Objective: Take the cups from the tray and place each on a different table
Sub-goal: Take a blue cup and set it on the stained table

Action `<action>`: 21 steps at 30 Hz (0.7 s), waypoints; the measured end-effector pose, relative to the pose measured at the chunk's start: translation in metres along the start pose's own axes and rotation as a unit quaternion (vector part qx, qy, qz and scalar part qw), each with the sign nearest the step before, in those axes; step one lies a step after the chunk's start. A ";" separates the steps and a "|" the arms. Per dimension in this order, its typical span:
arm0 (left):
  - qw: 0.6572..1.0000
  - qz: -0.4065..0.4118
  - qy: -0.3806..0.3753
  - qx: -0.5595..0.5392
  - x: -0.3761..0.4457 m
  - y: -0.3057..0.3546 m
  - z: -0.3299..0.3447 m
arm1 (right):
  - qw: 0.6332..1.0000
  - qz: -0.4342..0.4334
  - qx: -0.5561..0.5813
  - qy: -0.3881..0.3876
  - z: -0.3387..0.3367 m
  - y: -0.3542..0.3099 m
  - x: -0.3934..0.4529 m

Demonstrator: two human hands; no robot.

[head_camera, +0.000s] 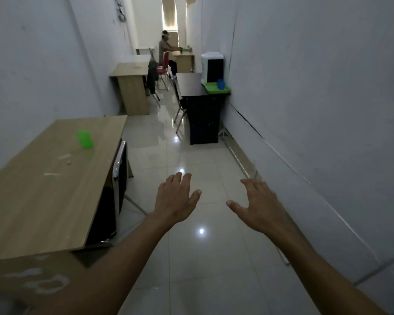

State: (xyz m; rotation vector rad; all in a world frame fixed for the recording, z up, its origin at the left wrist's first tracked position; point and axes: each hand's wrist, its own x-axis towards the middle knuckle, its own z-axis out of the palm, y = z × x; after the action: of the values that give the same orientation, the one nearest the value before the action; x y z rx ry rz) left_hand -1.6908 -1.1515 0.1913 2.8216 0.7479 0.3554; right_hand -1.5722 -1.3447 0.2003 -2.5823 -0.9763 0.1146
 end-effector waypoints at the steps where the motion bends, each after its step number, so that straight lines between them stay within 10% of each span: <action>1: 1.000 -0.005 0.003 0.002 0.018 -0.005 0.001 | 1.000 -0.006 -0.001 0.001 0.001 -0.001 0.022; 21: 1.000 0.005 -0.008 0.027 0.442 -0.136 0.053 | 1.000 -0.007 0.014 0.016 0.041 -0.030 0.474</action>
State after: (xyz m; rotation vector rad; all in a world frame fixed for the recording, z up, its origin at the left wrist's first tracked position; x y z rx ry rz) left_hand -1.3656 -0.8187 0.1858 2.8767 0.7524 0.3188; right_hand -1.2414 -1.0019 0.1996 -2.5443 -0.9745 0.0824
